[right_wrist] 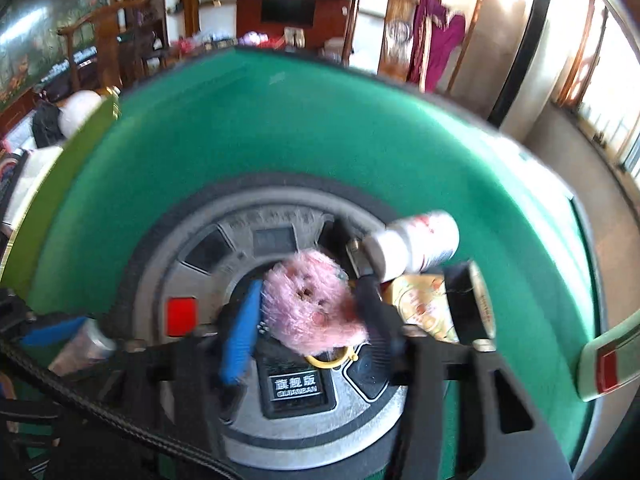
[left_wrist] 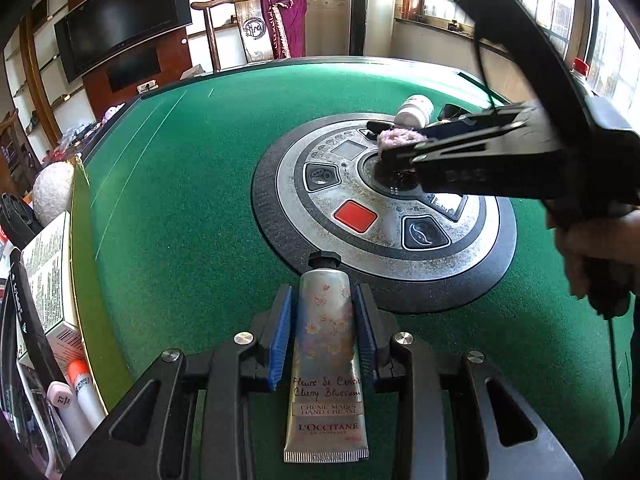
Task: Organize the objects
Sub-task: 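Grasp the pink fluffy puff with the right gripper while the left holds the hand cream tube, then carry the hand cream tube and pink puff in both grippers over the tray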
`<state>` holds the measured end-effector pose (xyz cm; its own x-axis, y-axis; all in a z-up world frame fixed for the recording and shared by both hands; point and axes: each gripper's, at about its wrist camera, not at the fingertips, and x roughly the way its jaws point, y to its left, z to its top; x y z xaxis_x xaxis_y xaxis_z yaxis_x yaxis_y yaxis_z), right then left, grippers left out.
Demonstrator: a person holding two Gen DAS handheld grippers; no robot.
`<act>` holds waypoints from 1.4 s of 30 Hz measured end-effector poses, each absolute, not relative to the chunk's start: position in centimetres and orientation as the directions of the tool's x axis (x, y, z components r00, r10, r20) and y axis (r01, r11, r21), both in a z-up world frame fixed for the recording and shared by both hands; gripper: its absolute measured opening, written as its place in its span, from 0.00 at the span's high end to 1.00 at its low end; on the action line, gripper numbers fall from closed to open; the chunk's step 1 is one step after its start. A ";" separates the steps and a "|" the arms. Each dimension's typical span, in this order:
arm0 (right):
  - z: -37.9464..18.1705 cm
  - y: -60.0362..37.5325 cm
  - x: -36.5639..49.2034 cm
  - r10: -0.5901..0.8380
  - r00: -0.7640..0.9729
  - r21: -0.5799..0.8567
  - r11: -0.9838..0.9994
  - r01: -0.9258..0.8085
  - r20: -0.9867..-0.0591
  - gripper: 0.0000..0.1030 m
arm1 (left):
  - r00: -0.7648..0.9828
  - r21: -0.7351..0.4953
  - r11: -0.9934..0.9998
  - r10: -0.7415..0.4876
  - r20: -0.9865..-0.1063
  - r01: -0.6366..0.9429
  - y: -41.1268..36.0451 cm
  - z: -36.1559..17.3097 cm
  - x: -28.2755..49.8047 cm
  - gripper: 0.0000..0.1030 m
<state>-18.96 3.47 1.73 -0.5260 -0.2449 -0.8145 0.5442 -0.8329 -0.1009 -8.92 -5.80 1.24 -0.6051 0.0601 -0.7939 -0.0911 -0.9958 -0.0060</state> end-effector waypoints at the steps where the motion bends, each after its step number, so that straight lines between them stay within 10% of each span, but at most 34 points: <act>1: 1.5 3.6 -19.0 -0.246 -0.525 -0.091 -0.840 0.535 -0.815 0.64 | -0.605 -0.009 -0.996 0.061 -0.794 -0.090 -5.9 1.3 -9.0 0.73; 42: 4.4 4.1 -8.4 -0.519 -0.545 0.276 -0.841 0.466 -0.659 0.70 | -0.705 -0.193 -0.981 0.162 -0.691 -0.036 -11.3 6.7 -7.6 0.78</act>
